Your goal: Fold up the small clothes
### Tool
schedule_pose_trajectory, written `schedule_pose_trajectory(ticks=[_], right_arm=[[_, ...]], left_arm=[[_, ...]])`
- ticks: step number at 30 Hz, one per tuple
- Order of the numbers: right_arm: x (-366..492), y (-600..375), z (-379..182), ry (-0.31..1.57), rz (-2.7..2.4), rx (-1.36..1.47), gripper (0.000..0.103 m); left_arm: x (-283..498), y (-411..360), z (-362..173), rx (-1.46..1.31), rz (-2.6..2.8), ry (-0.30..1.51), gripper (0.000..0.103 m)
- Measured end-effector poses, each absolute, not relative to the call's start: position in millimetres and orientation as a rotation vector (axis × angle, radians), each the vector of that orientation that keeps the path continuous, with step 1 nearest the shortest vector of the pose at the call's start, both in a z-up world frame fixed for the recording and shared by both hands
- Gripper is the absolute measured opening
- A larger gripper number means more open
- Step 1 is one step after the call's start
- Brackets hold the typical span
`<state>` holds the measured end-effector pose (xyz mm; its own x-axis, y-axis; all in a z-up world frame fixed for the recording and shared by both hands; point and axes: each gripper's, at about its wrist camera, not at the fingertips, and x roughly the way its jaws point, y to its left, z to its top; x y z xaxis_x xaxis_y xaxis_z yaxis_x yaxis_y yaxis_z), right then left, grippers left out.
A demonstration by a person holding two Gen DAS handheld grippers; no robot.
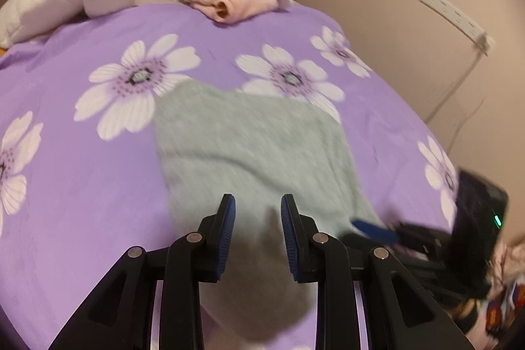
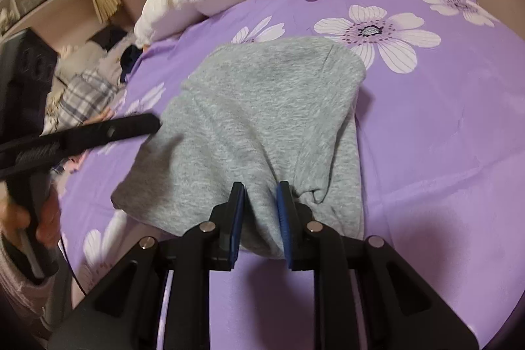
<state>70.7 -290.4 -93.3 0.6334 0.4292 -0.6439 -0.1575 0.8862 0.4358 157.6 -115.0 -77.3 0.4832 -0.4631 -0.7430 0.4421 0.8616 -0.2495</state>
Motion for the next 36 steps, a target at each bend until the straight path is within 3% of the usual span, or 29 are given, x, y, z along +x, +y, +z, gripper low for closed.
schedule_pose_trajectory(ticks=[7, 14, 19, 25, 36], right_arm=[[68, -296, -88, 0.779, 0.373, 0.429, 0.024], [92, -301, -58, 0.739, 0.417, 0.439, 0.025], [155, -304, -52, 0.813, 0.302, 0.471, 0.027], [208, -302, -94, 1.004, 0.195, 0.506, 0.024], [132, -296, -60, 0.861, 0.275, 0.353, 0.032]], left_arm=[[218, -121, -100, -0.067, -0.488, 0.974, 0.025], [220, -132, -124, -0.003, -0.474, 1.019, 0.025], [220, -129, -123, -0.009, -0.474, 1.021, 0.025], [219, -126, -119, -0.011, -0.477, 1.019, 0.026], [153, -103, -96, 0.008, -0.521, 0.924, 0.026]])
